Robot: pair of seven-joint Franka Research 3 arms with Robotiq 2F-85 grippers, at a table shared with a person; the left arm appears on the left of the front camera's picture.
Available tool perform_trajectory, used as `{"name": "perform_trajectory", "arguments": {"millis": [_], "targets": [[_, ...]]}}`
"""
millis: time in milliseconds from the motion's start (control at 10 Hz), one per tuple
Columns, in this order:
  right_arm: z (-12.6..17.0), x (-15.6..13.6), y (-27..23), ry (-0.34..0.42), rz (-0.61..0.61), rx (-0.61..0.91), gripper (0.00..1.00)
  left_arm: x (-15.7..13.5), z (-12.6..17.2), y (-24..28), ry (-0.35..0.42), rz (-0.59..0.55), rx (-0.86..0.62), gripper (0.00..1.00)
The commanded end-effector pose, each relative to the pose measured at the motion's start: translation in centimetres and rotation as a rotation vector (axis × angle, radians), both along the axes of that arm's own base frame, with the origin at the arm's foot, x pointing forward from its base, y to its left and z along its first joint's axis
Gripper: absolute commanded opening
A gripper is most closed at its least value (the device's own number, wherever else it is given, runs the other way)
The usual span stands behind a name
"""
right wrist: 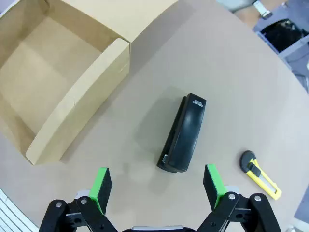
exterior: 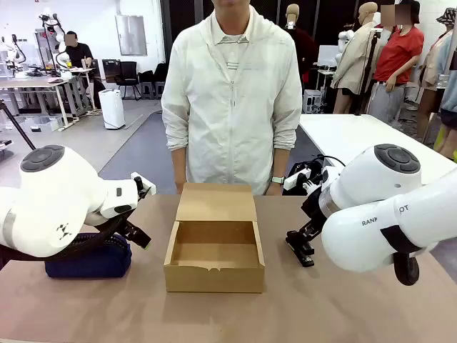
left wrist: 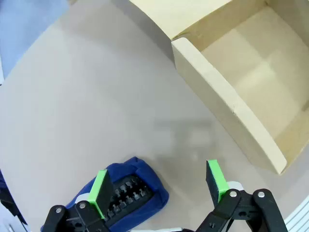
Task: Pack the items into the box.
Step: Pick up the item specified by the human and place it in the Mailer Box.
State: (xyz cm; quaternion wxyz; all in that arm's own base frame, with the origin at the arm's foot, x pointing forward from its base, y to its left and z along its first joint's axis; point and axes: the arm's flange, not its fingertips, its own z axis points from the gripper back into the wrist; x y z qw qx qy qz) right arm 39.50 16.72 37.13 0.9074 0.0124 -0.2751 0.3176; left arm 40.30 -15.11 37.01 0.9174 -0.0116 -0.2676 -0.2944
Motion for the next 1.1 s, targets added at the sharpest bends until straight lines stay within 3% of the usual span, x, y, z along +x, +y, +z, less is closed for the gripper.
{"name": "perform_trajectory", "arguments": {"millis": [0, 1000], "targets": [[0.00, 0.00, 0.00, 0.000, 0.000, 0.000, 1.00, -0.01, 0.03, 0.00, -0.001, 0.000, 0.000, 1.00], [0.00, 0.00, 0.00, 0.000, 0.000, 0.000, 1.00, -0.01, 0.03, 0.00, -0.001, 0.000, 0.000, 1.00]]}}
